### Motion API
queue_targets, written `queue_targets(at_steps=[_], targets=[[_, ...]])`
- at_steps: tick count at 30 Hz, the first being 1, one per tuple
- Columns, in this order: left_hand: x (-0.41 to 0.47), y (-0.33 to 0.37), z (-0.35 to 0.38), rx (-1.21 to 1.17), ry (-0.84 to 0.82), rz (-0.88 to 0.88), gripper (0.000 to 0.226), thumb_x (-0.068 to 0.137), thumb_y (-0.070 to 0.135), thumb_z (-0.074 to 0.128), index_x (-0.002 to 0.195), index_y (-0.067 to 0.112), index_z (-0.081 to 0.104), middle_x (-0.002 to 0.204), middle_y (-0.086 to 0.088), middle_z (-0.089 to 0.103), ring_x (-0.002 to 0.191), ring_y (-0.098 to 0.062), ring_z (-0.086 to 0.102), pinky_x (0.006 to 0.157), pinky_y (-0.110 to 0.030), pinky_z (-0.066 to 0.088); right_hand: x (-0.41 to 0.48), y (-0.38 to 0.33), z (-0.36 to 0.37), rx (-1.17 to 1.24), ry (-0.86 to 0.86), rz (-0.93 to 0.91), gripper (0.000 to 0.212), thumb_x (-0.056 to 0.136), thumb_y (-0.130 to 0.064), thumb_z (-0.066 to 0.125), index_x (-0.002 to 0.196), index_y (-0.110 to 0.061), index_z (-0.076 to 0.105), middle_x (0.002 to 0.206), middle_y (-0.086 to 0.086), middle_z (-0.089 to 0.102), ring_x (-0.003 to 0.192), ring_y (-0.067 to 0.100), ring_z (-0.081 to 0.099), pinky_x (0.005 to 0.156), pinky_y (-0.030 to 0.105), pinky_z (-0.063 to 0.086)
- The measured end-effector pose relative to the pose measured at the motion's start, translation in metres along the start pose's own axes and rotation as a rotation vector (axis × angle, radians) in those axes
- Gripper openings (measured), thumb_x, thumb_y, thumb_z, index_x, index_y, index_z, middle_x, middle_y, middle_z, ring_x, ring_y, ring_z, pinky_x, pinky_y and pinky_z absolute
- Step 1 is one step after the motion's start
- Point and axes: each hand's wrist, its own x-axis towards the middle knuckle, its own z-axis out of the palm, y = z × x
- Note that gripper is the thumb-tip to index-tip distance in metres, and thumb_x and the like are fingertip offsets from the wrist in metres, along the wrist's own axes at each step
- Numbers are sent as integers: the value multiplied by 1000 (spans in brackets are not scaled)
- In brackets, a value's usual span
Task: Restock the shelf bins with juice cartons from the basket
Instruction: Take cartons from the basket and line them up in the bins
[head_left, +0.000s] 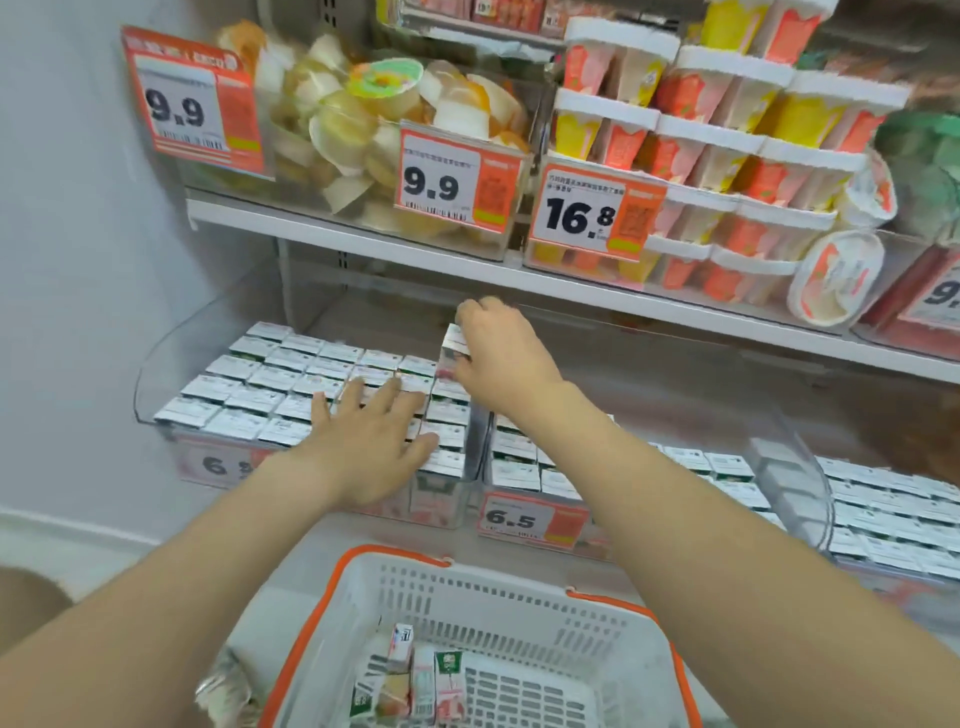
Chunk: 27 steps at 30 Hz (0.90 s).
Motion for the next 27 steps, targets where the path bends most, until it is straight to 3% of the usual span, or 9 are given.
queue_targets(at_steps=[4, 8, 11, 15, 18, 20, 22, 24, 27], targets=[[-2, 1, 3, -15, -11, -2, 63, 108, 59, 16, 165, 34, 11, 175, 2, -3, 159, -39, -7, 122, -70, 3, 25, -11, 4, -136, -191, 52, 21, 94, -14, 72, 100, -11, 53, 101, 12, 54, 95, 36, 59, 78, 42, 46], [-5, 4, 2, 38, -5, -9, 60, 110, 54, 17, 165, 29, 11, 175, -3, -3, 159, -41, -3, 122, -69, 7, 42, -14, 11, -179, -358, 39, 20, 94, -1, 61, 87, -11, 45, 93, 10, 45, 80, 33, 53, 69, 39, 44], [-7, 6, 1, 58, 16, 0, 58, 110, 53, 19, 162, 28, 19, 173, -7, 8, 157, -41, 5, 122, -67, 12, 47, -13, 17, -241, -493, -26, 27, 93, 1, 57, 76, -15, 42, 88, 10, 50, 70, 28, 54, 59, 36, 43], [-9, 1, 0, 21, 80, 2, 56, 108, 57, 24, 154, 28, 35, 164, -8, 30, 152, -37, 22, 120, -62, 23, 42, -16, 13, -238, -535, -51, 20, 98, -12, 55, 80, -15, 46, 88, 7, 50, 71, 26, 58, 58, 34, 44], [-17, 5, -1, 24, 203, -8, 50, 106, 55, 33, 141, 23, 47, 143, -7, 47, 134, -33, 43, 108, -53, 39, 18, -20, 6, -216, -390, -84, 21, 96, -13, 53, 78, -17, 42, 87, 6, 51, 82, 31, 58, 71, 37, 41], [-25, 12, -2, 36, 326, -36, 39, 102, 50, 43, 127, 20, 52, 129, -8, 48, 119, -34, 49, 97, -50, 42, -10, -19, 7, -127, -163, -103, 5, 93, -16, 53, 90, -14, 56, 96, 9, 62, 95, 34, 60, 77, 40, 43], [-38, 21, -4, 37, 475, -61, 29, 96, 44, 53, 109, 18, 53, 113, -8, 51, 103, -35, 52, 86, -48, 41, -47, -18, 13, 13, 47, -101, 25, 90, -19, 51, 109, -11, 66, 103, 10, 66, 98, 33, 60, 82, 44, 49], [-56, 30, -4, -6, 558, -66, 23, 93, 40, 56, 94, 17, 52, 94, -6, 59, 90, -35, 57, 76, -44, 42, -89, -18, 18, 191, 248, -131, 28, 86, -18, 49, 105, -10, 67, 96, 7, 65, 90, 31, 57, 79, 43, 48], [-82, 41, 13, -116, 329, -97, 26, 96, 43, 51, 84, 20, 52, 79, -1, 61, 77, -32, 61, 65, -38, 45, -151, -19, 31, 335, 317, -208, 18, 84, -13, 51, 93, -9, 65, 87, 5, 61, 82, 26, 55, 71, 35, 45]])
